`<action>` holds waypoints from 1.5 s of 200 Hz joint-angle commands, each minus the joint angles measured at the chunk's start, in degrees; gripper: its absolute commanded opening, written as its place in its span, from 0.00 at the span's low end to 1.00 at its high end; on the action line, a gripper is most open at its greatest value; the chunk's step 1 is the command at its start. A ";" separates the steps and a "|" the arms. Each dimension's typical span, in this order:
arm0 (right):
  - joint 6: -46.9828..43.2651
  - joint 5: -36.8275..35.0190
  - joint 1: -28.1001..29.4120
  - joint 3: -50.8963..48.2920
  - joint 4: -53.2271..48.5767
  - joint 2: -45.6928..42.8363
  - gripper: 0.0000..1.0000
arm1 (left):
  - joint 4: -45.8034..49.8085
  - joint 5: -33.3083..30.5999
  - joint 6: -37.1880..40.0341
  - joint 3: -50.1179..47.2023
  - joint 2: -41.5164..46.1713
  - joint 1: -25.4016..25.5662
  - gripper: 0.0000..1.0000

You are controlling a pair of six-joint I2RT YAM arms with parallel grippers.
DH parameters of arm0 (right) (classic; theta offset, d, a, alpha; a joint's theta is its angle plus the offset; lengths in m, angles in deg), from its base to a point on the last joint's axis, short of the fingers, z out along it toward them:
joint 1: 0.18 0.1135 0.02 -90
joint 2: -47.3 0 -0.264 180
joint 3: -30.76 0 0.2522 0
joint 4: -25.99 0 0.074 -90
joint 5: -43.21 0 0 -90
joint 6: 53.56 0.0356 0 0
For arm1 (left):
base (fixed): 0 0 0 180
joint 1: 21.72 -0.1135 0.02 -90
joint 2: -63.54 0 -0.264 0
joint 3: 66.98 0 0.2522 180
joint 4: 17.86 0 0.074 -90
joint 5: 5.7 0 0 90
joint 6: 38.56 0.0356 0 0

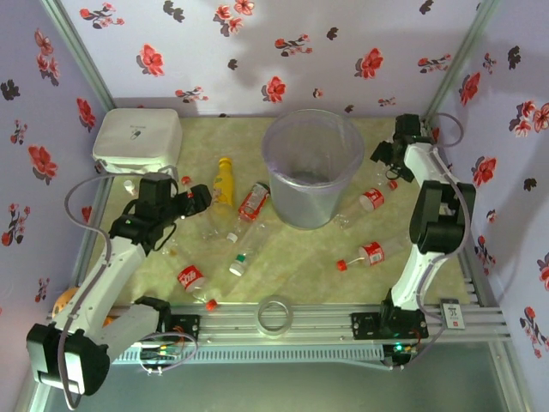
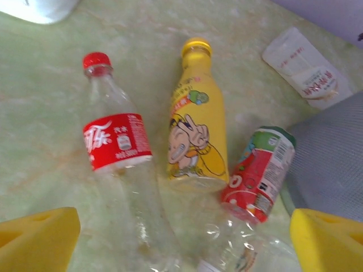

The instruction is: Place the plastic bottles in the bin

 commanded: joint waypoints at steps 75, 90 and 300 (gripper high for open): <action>-1.24 2.35 0.12 9.54 -1.61 10.44 0.84 | -16.37 15.46 -13.56 13.43 -7.37 7.24 0.88; -1.84 2.60 0.12 11.03 -2.55 12.04 0.81 | -18.35 15.48 -13.87 16.14 -11.08 8.83 0.86; -11.47 0.33 0.84 18.11 -8.37 -3.44 0.44 | -17.41 14.02 -9.89 32.32 -33.99 16.03 0.49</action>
